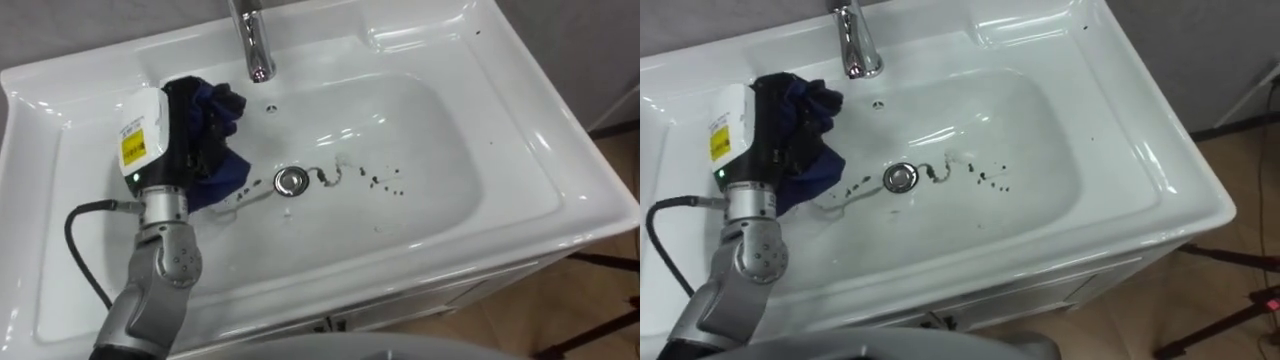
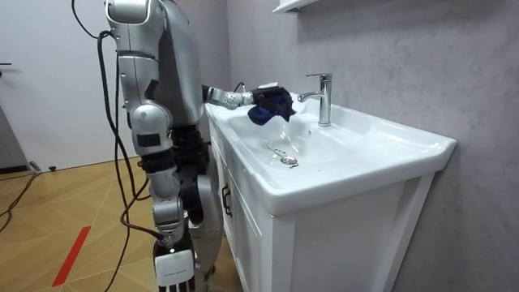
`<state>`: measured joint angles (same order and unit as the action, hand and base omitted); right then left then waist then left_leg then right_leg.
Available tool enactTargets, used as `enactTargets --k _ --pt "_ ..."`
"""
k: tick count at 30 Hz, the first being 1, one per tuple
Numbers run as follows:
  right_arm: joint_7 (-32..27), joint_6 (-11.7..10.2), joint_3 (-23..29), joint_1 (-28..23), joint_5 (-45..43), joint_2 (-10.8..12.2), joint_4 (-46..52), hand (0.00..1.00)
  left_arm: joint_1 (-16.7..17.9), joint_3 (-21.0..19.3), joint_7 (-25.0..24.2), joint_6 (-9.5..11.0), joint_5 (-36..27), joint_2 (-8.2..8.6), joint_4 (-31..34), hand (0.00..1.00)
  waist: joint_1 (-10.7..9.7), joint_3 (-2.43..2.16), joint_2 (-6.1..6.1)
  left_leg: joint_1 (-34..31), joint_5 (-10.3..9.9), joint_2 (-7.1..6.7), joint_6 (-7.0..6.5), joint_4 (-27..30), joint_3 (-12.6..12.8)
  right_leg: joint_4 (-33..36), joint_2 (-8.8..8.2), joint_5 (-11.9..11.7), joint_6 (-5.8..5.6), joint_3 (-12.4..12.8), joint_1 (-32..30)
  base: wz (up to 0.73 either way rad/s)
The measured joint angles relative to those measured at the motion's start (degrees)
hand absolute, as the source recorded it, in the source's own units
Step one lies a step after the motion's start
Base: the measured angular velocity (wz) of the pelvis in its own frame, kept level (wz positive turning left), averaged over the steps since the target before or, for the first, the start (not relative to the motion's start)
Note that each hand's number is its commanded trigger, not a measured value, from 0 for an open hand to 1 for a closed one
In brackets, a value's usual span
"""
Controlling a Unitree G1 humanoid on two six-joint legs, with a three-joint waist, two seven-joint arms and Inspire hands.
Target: Wipe basin
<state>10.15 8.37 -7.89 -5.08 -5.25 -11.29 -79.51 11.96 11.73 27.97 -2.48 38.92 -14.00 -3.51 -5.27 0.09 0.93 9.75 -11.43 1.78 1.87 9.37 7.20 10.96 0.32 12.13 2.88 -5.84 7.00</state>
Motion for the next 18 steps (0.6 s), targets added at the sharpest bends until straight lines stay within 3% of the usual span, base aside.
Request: enactTargets --k 5,14,18 --pt "-0.2 0.0 -0.5 0.1 0.1 0.0 1.0 0.0 0.0 0.5 -1.8 -0.3 0.1 -0.01 -6.4 1.0 -0.7 0.05 0.03 0.1 -0.2 0.55 -0.03 0.0 0.6 -0.1 0.5 -0.4 0.28 0.8 -0.1 -0.1" --pt "0.0 0.5 -0.9 -0.6 -0.5 -0.2 2.3 0.0 -0.1 3.3 -5.3 -1.0 2.3 -0.01 -9.8 1.0 -1.4 0.65 0.66 -0.4 -0.2 0.62 -0.04 0.0 0.7 -0.1 0.74 -0.5 0.36 1.3 -1.1 0.0" --pt "-0.1 0.4 -0.9 -0.7 -1.0 -0.3 3.9 0.0 -0.1 4.6 -6.4 -1.9 2.6 -0.03 -11.7 1.0 -2.2 0.4 1.11 -0.4 -0.2 0.62 -0.05 0.0 0.7 -0.2 0.79 -0.5 0.36 1.3 -1.3 0.0"
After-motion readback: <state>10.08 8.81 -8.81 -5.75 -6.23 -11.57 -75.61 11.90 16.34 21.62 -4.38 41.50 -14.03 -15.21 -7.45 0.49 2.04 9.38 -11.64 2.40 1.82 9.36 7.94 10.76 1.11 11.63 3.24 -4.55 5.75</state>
